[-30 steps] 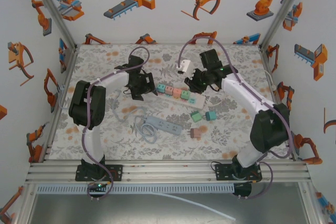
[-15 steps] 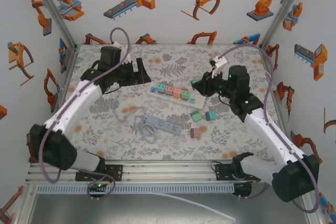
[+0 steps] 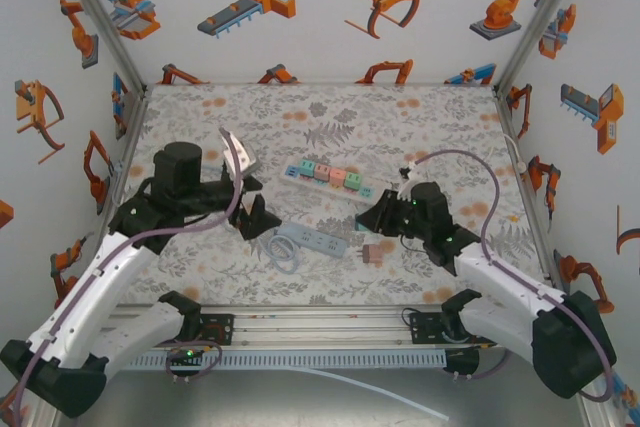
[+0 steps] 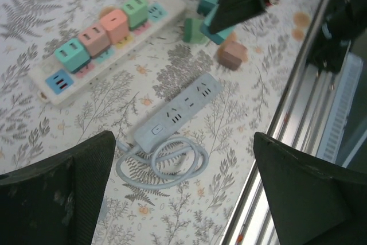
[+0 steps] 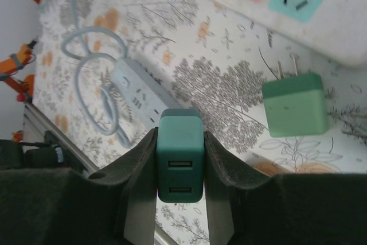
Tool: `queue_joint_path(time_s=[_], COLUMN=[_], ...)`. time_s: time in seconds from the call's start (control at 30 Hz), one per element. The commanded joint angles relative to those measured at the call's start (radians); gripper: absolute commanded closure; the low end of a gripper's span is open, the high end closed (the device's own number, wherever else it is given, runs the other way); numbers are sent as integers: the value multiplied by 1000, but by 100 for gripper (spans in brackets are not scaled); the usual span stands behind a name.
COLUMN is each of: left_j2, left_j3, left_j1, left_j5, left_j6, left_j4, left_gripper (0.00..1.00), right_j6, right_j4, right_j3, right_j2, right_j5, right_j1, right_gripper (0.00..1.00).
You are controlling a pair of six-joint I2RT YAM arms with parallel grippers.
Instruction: Pull the plug off the socket
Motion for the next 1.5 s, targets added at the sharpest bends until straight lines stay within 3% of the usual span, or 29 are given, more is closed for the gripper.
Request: queue_joint_path(time_s=[0.0,0.3,0.63,0.93,1.17,1.33,1.47], left_j2=[-34,0,-4,6,1,-15,-42], left_j3=[-38,-58,-77,-80,-79,-79,-124], left_j1=[-43,-68,-80,-80,-80,-80,-80], left_j5=[71,219,195,163,155,138,81], left_j6=[228,256,255,241,234,203,94], left_j4=[-71,-96,-76,-73,-76,-45,85], left_gripper=[3,3,3,3,3,3,3], right_j6=[54,100,151,146,89,-76,-341], right_j4=[37,139,108,-33,-229,-320,-198], right_j3=[-16,-6,12,27,59,136,169], right_j2=[46,243,321,236,63,-92,-159], right_j5=[148,220,296,350,394,474,523], right_j1=[52,115,171,174,174,174,174], right_gripper=[85,79,58,50,46,44,44])
